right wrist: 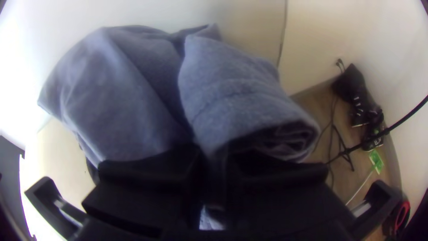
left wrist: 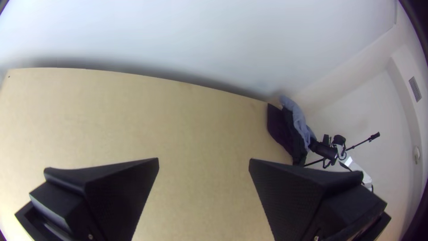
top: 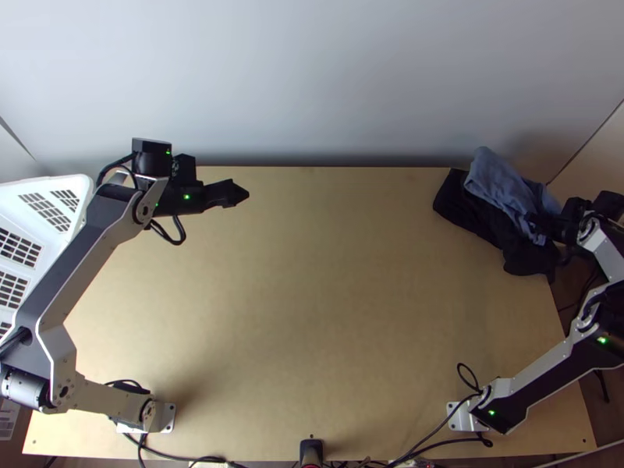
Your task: Fold the t-shirt
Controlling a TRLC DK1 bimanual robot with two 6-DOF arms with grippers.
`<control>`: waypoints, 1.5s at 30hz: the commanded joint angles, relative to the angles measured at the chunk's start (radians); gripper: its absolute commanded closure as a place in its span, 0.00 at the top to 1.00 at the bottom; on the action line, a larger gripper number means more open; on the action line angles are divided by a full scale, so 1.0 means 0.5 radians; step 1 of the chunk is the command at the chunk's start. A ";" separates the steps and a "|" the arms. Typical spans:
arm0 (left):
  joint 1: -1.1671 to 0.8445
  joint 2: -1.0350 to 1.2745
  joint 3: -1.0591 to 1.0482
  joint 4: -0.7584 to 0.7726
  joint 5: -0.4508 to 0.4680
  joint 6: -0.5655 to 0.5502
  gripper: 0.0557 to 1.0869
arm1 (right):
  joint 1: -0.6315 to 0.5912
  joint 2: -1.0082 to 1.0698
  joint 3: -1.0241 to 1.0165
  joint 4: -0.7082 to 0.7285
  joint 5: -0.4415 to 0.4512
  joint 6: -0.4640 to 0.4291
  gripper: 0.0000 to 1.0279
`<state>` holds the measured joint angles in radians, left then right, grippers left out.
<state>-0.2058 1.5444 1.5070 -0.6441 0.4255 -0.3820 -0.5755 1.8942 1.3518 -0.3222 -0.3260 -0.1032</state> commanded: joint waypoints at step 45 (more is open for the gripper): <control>0.077 -0.223 -0.176 0.000 0.005 0.006 0.95 | 0.077 -0.711 -0.001 -0.930 0.048 -0.490 0.97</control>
<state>-0.1673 1.4620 1.4265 -0.6388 0.4255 -0.3775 -0.5121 1.6371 1.3567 -0.6300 -0.3031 -0.2844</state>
